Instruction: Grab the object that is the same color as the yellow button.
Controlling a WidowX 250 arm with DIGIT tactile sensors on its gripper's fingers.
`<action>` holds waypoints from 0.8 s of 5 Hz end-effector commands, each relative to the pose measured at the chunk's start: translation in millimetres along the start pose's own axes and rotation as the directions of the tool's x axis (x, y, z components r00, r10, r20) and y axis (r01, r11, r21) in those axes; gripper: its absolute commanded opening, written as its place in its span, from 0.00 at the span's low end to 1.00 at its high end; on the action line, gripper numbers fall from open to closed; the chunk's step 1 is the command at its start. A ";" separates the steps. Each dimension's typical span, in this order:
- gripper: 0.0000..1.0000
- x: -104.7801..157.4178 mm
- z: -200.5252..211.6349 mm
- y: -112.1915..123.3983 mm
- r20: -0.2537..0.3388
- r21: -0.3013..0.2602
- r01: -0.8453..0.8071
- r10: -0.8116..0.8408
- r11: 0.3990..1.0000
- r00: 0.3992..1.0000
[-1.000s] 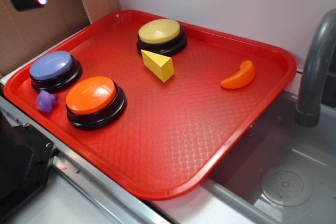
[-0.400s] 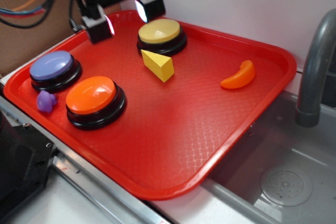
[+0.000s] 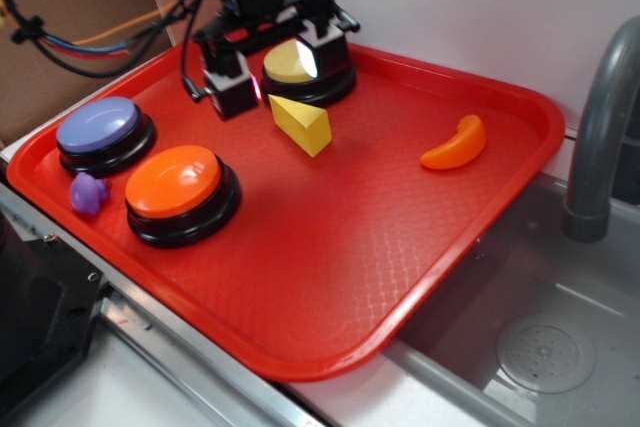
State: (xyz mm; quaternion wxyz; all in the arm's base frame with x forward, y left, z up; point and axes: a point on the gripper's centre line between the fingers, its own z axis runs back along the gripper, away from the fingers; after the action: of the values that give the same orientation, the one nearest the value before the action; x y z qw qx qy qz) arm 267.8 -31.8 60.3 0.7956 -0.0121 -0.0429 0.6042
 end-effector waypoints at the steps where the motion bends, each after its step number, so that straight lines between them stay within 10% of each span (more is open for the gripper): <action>1: 1.00 9.8 -10.9 -17.6 0.003 -0.030 -0.019 0.019 0.999 1.000; 2: 0.98 8.7 -21.2 -19.8 0.009 -0.017 -0.025 0.026 1.000 1.000; 3: 0.12 8.3 -24.3 -19.9 0.001 -0.025 0.001 -0.001 1.000 1.000; 4: 0.00 8.9 -22.0 -21.2 -0.022 -0.003 0.059 -0.059 0.998 0.998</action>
State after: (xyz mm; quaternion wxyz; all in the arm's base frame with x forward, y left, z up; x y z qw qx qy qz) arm 281.3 -36.9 28.5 0.8142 0.0004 -0.0154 0.5804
